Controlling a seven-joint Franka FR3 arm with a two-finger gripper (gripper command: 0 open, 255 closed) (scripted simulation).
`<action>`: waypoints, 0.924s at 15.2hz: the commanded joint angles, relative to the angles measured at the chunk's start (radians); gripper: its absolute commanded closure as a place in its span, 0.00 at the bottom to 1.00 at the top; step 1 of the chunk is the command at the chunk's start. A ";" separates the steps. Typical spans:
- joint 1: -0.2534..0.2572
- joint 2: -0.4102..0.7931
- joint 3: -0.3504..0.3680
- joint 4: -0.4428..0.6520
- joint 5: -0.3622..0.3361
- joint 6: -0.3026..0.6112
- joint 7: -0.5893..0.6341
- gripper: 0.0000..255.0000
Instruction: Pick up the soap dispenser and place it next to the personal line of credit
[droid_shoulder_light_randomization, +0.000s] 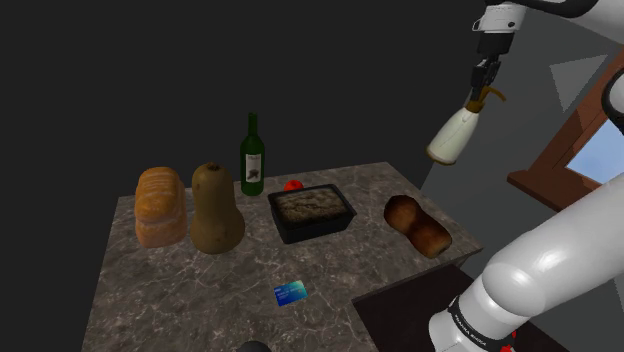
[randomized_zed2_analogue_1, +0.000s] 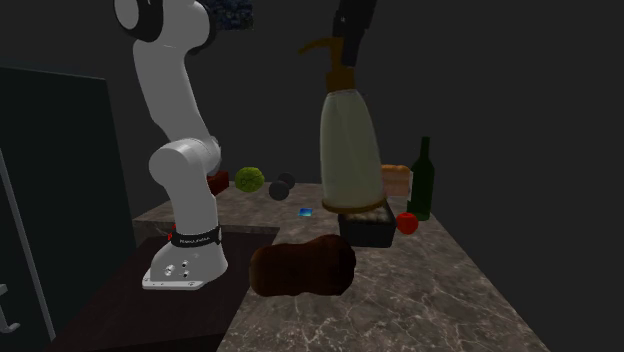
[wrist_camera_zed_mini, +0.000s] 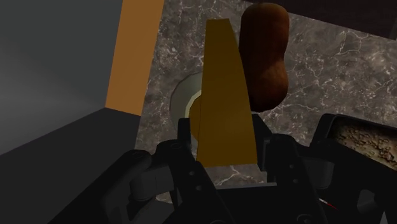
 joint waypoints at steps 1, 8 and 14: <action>0.000 0.017 -0.003 0.047 0.004 -0.030 -0.010 1.00; -0.005 0.087 -0.016 0.221 0.023 -0.135 -0.051 1.00; 0.031 0.036 0.037 0.174 0.017 -0.150 0.037 1.00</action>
